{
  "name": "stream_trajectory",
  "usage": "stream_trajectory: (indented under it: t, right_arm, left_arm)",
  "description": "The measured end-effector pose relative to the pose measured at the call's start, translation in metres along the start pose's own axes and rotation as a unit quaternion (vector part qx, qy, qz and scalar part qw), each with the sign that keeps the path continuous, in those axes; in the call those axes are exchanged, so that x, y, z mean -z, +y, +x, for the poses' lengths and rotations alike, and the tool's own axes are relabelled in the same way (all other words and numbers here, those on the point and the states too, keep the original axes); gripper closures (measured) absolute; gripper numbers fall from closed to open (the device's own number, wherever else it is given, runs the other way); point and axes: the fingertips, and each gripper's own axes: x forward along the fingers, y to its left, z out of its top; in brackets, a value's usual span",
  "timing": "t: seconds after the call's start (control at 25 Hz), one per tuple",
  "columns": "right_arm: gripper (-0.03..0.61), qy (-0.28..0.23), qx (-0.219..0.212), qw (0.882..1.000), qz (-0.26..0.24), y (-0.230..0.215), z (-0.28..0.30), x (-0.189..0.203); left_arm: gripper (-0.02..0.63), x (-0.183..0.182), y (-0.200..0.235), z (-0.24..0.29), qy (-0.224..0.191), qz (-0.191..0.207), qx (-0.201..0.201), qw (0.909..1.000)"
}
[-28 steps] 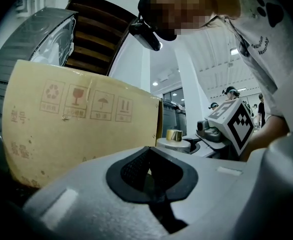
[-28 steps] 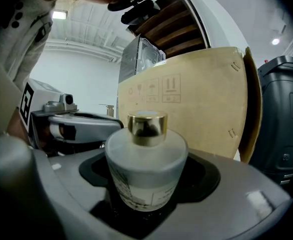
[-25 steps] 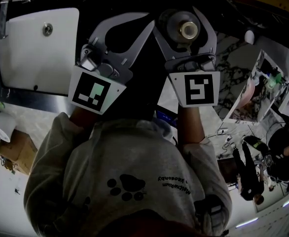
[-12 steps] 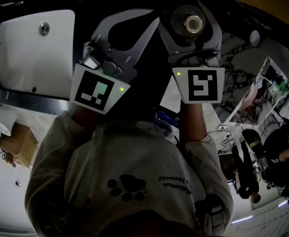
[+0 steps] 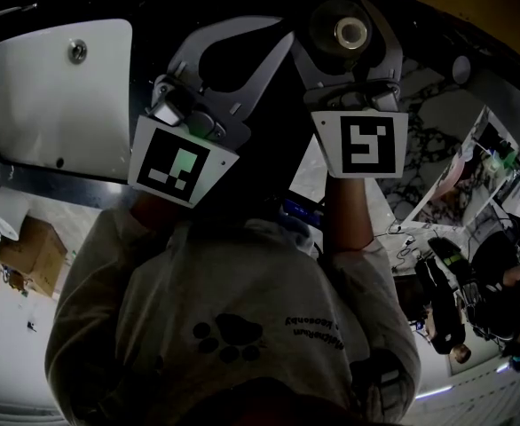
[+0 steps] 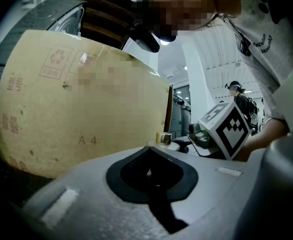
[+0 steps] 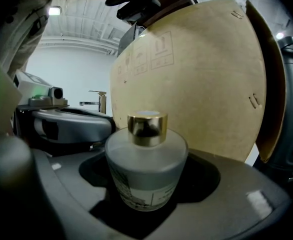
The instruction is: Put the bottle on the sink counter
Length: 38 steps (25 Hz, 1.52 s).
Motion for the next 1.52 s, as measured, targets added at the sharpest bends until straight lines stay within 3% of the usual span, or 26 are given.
stream_trajectory:
  t: [0.84, 1.52]
  right_arm:
    - [0.241, 0.080, -0.021, 0.996, 0.013, -0.009, 0.016, 0.029]
    - [0.239, 0.106, -0.011, 0.994, -0.002, -0.009, 0.018, 0.035]
  left_arm:
    - [0.611, 0.003, -0.004, 0.006, 0.000, -0.005, 0.002, 1.0000]
    - [0.611, 0.004, -0.006, 0.004, 0.004, -0.010, 0.006, 0.9999]
